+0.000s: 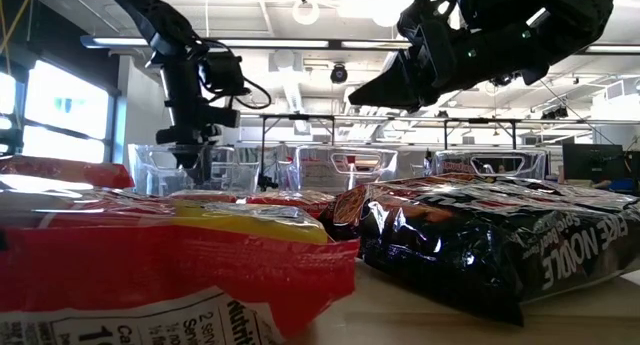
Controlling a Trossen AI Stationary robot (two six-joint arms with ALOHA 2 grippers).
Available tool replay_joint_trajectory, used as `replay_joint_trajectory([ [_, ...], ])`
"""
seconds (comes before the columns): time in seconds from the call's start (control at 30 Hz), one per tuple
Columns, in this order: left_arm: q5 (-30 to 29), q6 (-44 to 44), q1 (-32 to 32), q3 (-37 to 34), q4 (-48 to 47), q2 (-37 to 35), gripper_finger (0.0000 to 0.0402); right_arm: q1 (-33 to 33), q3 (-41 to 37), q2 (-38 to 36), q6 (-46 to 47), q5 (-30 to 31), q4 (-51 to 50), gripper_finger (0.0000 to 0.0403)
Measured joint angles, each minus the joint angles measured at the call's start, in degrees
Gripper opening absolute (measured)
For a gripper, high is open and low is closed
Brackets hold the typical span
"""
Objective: Sort Maruchan noodles
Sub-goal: Put the orange noodle pack into the left transparent bin
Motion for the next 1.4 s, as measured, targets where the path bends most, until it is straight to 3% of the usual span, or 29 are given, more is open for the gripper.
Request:
replay_joint_trajectory([
  [0.17, -3.99, -0.08, 0.03, 1.80, -2.56, 0.17, 0.0162, 0.00, 0.00, 0.00, 0.02, -0.02, -0.02, 0.0002],
  [0.27, -4.05, -1.93, 1.02, 6.37, -5.85, 0.18, 0.0131, 0.00, 0.00, 0.00, 0.04, -0.18, -0.02, 0.0002],
  [0.47, 11.71, -4.80, 6.39, 12.44, -14.77, 2.15, 0.0024, 0.00, 0.00, 0.00, -0.04, -0.22, -0.02, 0.0002],
  [0.53, 12.26, -4.78, 7.12, 12.48, -16.62, 4.10, 0.0007, 0.00, 0.00, 0.00, -0.12, -0.22, -0.02, 0.0002],
  [0.9, 11.61, -2.83, 3.47, 12.56, -16.04, 13.86, 0.0002, 0.00, 0.00, 0.00, -0.52, -0.20, -0.03, 0.0002],
  [1.23, 9.49, -2.37, 1.77, 12.72, -13.69, 16.59, 0.0001, 0.00, 0.00, 0.00, -0.52, -0.17, -0.35, 0.0002],
  [1.4, 1.44, -2.16, 1.54, 12.56, -8.52, 16.78, 0.0001, 0.00, 0.00, 0.00, -0.50, -0.15, -0.39, 0.0002],
])
